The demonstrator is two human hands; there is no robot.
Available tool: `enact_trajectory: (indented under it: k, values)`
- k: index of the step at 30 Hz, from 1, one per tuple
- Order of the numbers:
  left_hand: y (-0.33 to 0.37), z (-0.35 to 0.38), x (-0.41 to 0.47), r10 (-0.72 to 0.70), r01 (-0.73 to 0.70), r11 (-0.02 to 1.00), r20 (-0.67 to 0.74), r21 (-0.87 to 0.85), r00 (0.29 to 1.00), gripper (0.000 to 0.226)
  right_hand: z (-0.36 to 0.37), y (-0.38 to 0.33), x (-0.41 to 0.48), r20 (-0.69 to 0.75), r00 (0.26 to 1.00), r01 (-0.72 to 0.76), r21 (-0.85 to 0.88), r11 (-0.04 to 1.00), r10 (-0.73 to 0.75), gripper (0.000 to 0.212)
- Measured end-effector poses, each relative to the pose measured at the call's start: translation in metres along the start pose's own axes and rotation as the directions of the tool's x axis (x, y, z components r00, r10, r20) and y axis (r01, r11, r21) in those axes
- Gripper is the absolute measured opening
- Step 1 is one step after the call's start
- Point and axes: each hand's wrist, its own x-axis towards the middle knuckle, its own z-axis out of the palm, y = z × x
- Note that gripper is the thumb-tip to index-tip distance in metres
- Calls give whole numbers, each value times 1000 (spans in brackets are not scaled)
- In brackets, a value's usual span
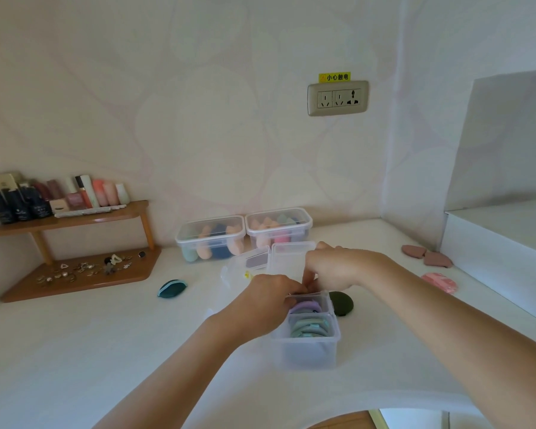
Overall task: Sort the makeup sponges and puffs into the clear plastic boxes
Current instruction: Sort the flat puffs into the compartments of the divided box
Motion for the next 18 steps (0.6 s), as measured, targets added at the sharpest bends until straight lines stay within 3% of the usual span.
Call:
enact_trajectory:
  k: [4, 7, 11, 15, 18]
  values:
    - [0, 0, 2, -2, 0, 999, 44, 47, 999, 34, 9, -4, 0, -160, 987, -26, -14, 1000, 24, 19]
    - [-2, 0, 6, 26, -38, 991, 91, 126, 996, 35, 12, -11, 4, -272, 962, -24, -134, 991, -13, 16]
    - [-3, 3, 6, -1, -9, 993, 79, 121, 997, 37, 6, -16, 3, -127, 990, -78, -168, 983, 57, 12]
    - [1, 3, 2, -35, 37, 998, -45, 45, 998, 30, 8, -18, 14, 38, 991, -114, -207, 972, 125, 17]
    - [1, 2, 1, -104, 105, 994, -88, 2, 991, 27, 6, -13, 5, -26, 993, -115, -37, 993, 114, 14]
